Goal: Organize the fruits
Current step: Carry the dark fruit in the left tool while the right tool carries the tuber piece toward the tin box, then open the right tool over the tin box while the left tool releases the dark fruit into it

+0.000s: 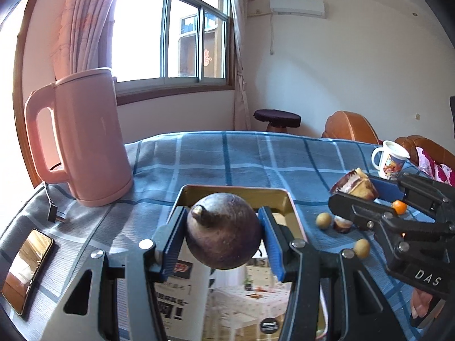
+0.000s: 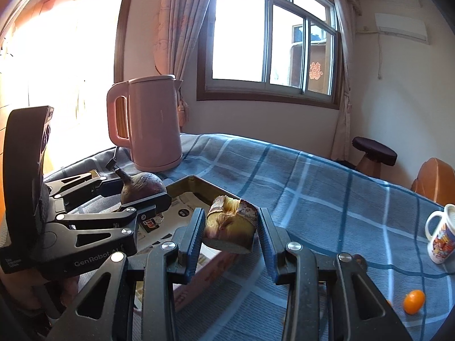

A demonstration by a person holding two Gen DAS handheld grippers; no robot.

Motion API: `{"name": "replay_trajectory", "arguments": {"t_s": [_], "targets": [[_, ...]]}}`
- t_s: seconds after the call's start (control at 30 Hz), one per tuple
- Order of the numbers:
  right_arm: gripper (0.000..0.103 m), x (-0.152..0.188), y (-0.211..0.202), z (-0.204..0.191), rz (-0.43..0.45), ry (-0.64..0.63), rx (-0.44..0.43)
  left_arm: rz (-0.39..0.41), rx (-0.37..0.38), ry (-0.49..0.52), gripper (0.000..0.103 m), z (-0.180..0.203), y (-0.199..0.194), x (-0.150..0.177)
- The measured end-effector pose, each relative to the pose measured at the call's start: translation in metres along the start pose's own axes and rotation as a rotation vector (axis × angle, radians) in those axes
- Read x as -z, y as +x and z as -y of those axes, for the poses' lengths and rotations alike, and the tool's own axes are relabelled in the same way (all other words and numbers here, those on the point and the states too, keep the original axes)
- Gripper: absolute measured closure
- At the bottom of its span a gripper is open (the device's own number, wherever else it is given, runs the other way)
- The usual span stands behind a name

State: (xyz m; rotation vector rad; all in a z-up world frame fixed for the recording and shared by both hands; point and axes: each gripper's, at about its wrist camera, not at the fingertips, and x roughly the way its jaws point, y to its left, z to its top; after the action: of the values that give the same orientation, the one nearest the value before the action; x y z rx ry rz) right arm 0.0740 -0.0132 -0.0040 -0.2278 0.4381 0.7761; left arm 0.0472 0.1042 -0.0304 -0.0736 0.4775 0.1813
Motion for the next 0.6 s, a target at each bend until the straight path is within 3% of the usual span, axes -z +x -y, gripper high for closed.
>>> {"name": "replay_trajectory", "arguments": {"t_s": [0.6], "targets": [[0.063,0.001,0.048,-0.026,-0.084,-0.033,-0.035,-0.095,-0.023,-0.005,0.05,-0.028,0.021,0.001]]}}
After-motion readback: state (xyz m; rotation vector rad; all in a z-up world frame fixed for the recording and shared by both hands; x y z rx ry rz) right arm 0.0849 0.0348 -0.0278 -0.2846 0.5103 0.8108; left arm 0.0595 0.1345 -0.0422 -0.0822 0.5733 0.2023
